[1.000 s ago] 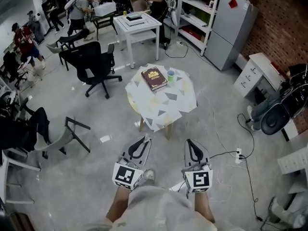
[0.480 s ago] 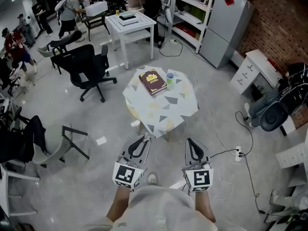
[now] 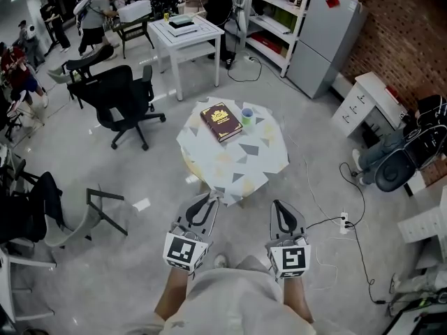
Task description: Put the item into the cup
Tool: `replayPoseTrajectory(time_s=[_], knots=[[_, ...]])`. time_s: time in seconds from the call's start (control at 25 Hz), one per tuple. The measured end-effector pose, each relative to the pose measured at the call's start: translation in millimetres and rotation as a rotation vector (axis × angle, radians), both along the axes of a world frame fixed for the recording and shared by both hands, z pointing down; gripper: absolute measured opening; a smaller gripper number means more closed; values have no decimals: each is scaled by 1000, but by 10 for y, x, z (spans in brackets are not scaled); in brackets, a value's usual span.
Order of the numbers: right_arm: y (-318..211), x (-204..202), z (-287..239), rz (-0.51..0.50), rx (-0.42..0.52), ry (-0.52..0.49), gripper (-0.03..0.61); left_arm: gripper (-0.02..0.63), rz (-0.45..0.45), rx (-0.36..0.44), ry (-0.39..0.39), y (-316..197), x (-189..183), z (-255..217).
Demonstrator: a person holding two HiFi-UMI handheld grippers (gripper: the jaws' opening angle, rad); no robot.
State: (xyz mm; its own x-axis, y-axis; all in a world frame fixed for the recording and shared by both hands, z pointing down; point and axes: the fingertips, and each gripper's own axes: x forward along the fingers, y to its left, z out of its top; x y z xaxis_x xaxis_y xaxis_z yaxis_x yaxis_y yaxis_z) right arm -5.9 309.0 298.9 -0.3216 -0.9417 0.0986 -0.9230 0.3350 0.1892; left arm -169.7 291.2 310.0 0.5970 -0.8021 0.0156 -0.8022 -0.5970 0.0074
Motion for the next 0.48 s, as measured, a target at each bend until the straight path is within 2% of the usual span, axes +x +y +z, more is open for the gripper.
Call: replayPoseTrajectory(time_s=[0.24,0.48], knots=[[-146,71,116,34,-29,-1,8,64,5,-6,-2,-175,7,24],[-347,81,157,15,-24,-12,8,64,-3,-14,-16,-351,32,58]])
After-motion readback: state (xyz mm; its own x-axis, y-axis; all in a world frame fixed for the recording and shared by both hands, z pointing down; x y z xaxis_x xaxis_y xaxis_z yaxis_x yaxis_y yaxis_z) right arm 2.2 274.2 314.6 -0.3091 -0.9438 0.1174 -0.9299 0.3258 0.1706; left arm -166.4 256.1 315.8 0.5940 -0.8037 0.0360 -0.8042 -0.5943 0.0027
